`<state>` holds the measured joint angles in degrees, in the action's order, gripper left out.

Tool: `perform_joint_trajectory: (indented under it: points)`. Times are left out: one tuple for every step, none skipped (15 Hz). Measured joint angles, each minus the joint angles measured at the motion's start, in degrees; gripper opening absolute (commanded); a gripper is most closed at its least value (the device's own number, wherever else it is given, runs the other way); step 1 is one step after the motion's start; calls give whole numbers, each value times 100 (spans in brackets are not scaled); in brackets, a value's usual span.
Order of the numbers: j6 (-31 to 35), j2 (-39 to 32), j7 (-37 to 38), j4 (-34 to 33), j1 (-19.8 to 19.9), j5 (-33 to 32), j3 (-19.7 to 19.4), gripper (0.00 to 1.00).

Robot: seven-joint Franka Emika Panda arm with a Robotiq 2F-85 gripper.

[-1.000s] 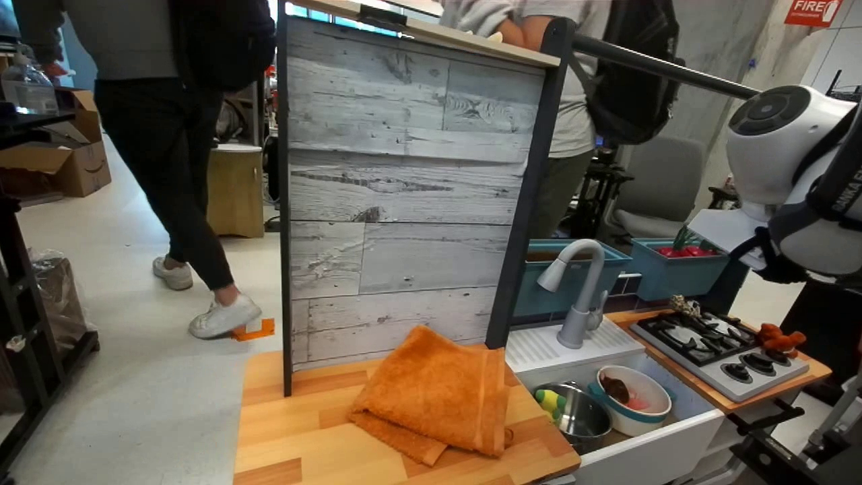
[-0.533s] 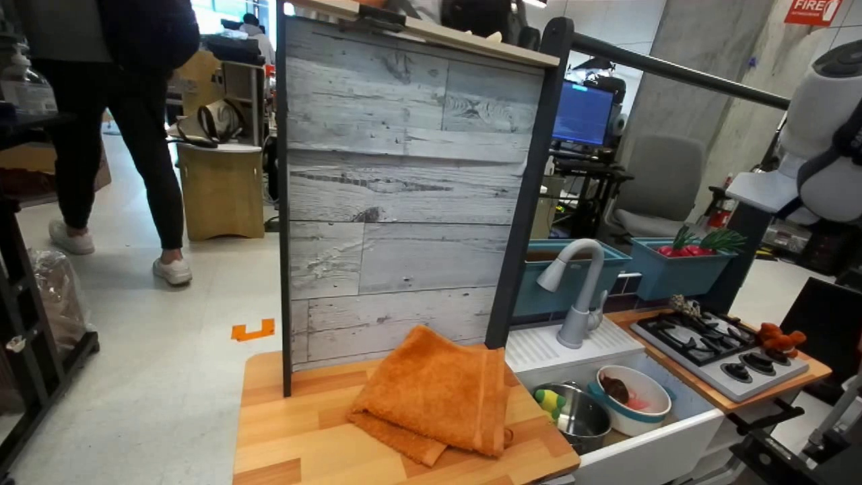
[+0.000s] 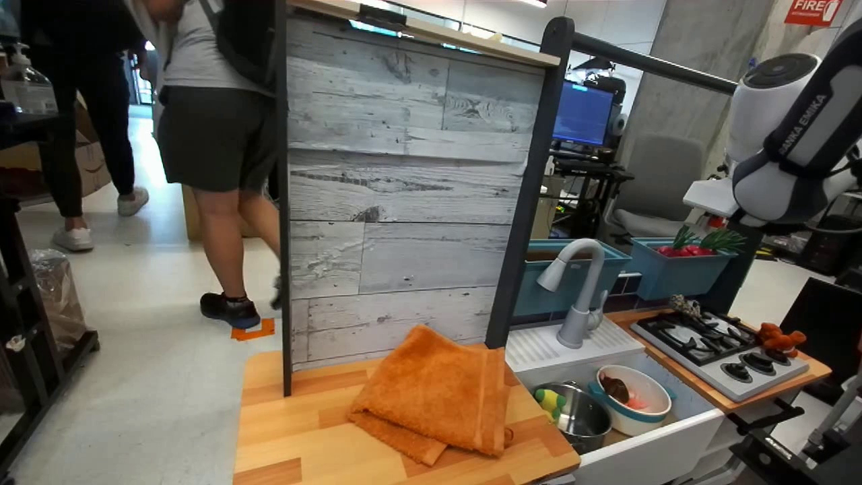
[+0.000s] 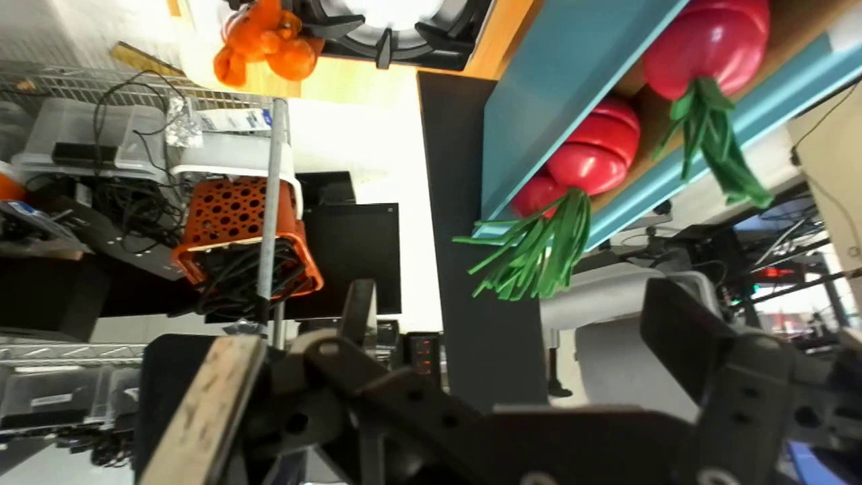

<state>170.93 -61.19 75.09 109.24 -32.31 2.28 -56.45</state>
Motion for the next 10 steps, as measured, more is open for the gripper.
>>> perform_joint_trajectory:
  points:
    - [196,58,-288,-18,179,-32,163,100]
    - [356,141,-608,-44,405,-74,365,100]
    - [455,222,-964,-94,667,-95,599,100]
    - [467,304,-1334,-140,923,-104,847,100]
    - [464,374,-1697,-174,1161,-106,1091,100]
    - [430,425,-2038,-198,1378,-107,1327,100]
    - [282,451,-2327,-227,1546,-105,1519,100]
    - [-38,446,-2415,-250,1600,-61,1599,100]
    - [-267,442,-2416,-260,1589,-51,1608,100]
    - [-361,443,-2416,-267,1563,-45,1608,100]
